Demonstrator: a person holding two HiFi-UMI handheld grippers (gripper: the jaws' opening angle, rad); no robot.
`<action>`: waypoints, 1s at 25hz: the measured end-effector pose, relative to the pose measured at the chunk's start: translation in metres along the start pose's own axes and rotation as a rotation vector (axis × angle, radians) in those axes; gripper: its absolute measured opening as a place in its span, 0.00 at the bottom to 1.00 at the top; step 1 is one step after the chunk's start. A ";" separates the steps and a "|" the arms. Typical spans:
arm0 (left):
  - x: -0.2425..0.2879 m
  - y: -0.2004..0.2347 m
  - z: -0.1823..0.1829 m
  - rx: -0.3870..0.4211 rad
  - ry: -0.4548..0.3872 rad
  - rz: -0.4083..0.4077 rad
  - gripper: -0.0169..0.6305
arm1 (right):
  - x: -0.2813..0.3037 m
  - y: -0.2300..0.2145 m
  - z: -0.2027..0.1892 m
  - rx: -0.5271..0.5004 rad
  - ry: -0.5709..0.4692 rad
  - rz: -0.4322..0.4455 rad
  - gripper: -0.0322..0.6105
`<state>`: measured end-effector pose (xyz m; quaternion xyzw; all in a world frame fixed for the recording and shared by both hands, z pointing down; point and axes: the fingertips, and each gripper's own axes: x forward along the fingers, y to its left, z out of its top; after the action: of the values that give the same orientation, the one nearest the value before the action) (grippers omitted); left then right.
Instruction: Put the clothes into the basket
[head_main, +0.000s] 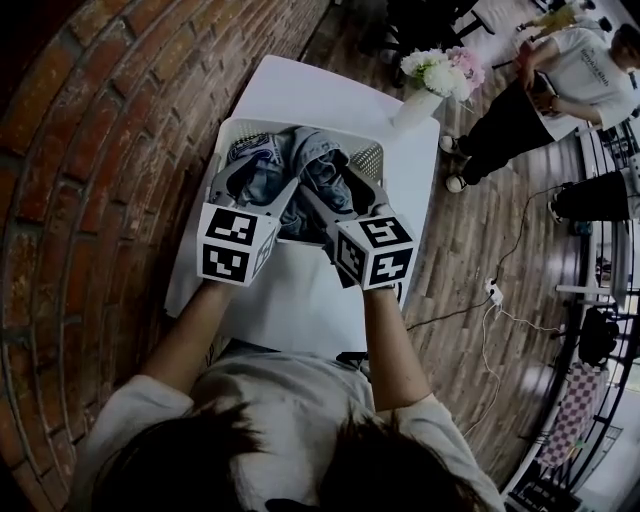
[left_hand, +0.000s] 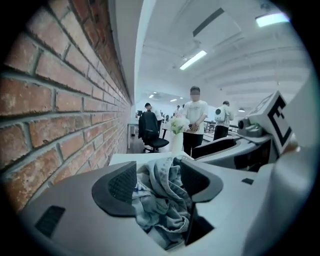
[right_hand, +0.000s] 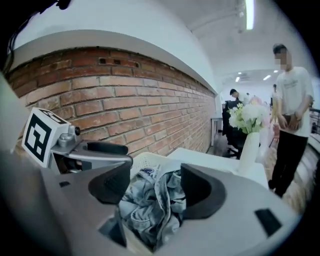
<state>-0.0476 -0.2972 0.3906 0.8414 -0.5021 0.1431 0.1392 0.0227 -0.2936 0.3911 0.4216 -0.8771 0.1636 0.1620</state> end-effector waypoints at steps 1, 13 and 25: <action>-0.005 -0.004 0.006 0.007 -0.024 0.001 0.44 | -0.004 0.003 0.003 -0.024 -0.015 -0.011 0.53; -0.055 -0.043 0.044 0.108 -0.176 -0.009 0.22 | -0.048 0.038 0.035 -0.100 -0.194 -0.061 0.25; -0.122 -0.074 0.062 0.127 -0.261 -0.012 0.06 | -0.115 0.087 0.063 -0.148 -0.357 -0.076 0.08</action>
<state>-0.0311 -0.1886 0.2805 0.8630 -0.5008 0.0633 0.0199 0.0123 -0.1902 0.2731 0.4638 -0.8849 0.0151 0.0406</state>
